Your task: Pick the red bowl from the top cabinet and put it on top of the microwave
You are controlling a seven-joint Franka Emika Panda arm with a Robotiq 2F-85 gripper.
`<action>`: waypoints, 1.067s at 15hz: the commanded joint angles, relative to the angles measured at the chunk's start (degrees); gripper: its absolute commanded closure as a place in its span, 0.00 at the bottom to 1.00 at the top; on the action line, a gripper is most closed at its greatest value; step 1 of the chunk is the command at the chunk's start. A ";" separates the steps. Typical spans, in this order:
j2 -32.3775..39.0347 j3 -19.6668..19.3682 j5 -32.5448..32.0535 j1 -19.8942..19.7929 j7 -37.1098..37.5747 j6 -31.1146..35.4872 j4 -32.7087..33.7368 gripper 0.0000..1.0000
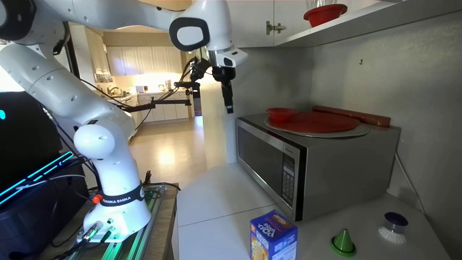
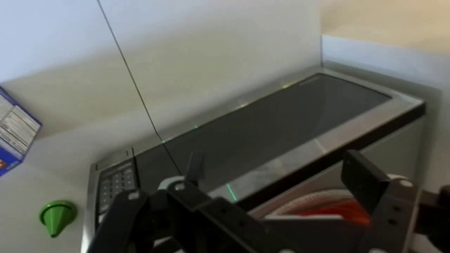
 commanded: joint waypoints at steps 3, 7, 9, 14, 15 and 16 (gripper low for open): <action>2.26 -0.20 10.61 1.21 4.29 -0.72 13.23 0.00; 3.57 -0.67 15.12 1.06 5.70 -0.08 21.80 0.00; 5.11 -1.04 17.37 0.65 7.05 0.23 26.15 0.00; 11.47 -0.23 22.18 -1.13 13.14 6.32 35.60 0.00; 13.45 -0.42 23.36 -1.22 15.46 6.62 37.79 0.00; 15.01 -0.47 24.11 -1.46 17.26 7.48 39.37 0.00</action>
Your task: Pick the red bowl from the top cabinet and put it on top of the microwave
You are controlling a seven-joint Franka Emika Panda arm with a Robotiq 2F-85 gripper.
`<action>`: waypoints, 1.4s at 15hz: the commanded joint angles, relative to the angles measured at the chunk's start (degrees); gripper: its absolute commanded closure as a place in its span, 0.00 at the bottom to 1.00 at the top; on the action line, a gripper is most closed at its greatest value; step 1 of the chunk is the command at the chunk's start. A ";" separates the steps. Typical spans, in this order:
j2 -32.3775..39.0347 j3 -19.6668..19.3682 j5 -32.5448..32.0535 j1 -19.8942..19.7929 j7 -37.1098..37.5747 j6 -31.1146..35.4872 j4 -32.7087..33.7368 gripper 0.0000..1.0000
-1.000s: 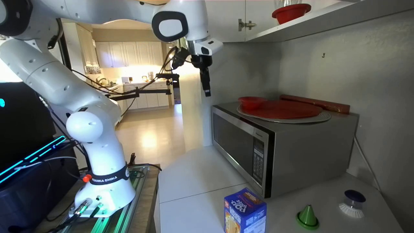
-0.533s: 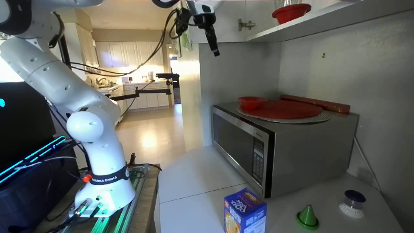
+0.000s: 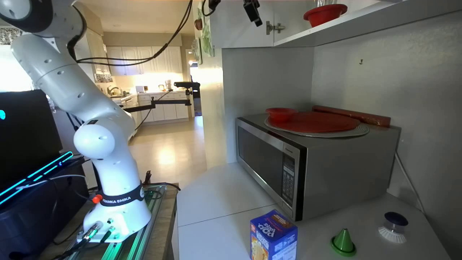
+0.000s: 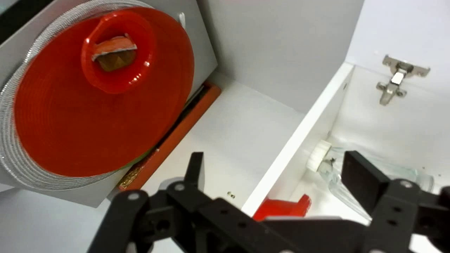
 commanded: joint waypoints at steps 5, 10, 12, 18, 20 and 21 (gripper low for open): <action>14.69 -0.51 9.58 -2.36 13.76 0.67 16.26 0.00; 13.69 0.40 8.09 -3.28 11.72 0.78 13.77 0.00; 13.48 0.52 8.09 -3.26 11.72 0.78 13.77 0.00; 13.37 0.54 8.08 -3.27 11.72 0.78 13.77 0.00; 13.37 0.54 8.08 -3.27 11.72 0.78 13.77 0.00; 14.07 1.21 8.27 -3.08 13.51 1.52 14.40 0.00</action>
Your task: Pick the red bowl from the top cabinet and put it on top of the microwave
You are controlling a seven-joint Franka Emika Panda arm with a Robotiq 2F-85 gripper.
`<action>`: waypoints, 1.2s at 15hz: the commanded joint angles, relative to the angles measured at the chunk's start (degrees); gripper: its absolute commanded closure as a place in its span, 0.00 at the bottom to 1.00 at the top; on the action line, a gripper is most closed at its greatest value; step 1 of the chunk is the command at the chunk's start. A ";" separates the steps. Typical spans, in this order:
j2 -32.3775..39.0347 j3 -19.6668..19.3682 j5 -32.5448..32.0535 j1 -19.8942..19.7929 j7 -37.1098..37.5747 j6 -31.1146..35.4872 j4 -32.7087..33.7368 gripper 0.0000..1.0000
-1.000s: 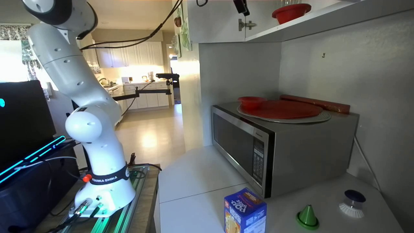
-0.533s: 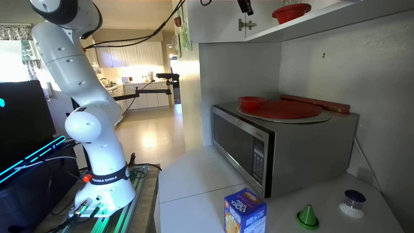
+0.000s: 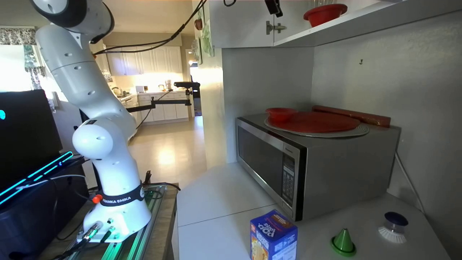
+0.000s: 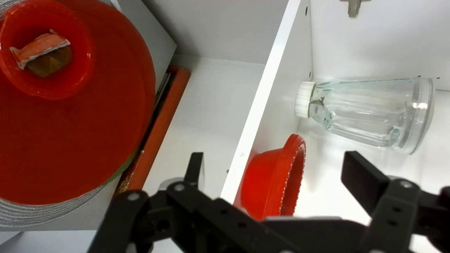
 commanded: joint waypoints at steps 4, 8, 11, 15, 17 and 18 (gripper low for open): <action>5.82 4.42 -0.67 -0.49 7.83 3.92 5.90 0.00; 10.34 6.06 -2.79 -0.56 14.70 8.33 11.70 0.00; 13.12 5.35 -4.47 -0.84 18.68 10.04 14.61 0.00; 16.66 4.66 -7.23 -1.07 22.64 11.53 17.94 0.00; 18.09 4.61 -8.21 -0.80 23.99 11.93 19.83 0.12; 18.64 4.62 -8.83 -0.71 24.54 12.08 20.57 0.20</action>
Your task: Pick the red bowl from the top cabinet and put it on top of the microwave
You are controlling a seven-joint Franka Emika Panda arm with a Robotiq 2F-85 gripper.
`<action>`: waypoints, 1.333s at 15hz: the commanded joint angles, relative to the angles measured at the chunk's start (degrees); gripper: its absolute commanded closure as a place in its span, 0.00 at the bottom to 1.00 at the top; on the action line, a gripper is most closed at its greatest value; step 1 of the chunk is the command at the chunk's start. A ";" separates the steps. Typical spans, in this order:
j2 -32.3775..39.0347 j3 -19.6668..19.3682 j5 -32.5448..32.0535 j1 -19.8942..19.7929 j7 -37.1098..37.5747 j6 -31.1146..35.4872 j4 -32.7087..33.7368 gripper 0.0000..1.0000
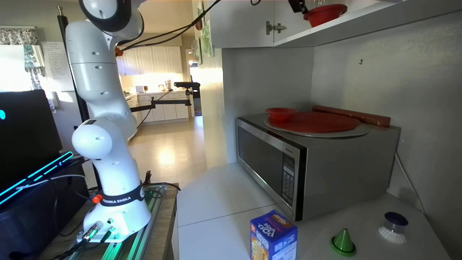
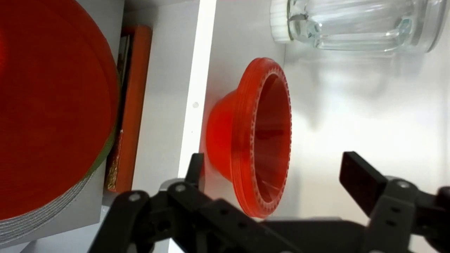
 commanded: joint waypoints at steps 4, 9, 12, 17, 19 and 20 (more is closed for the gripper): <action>4.57 0.04 -4.76 0.58 5.74 0.61 7.60 0.34; 4.92 0.05 -6.03 0.60 6.21 0.50 7.69 0.32; 5.17 -0.01 -6.85 0.57 6.29 0.55 7.16 0.30; 6.38 0.08 -7.14 0.78 6.80 0.63 8.21 0.41; 6.58 0.05 -7.09 0.79 6.94 0.63 8.57 0.49; 6.58 0.04 -7.05 0.80 6.96 0.60 8.64 0.47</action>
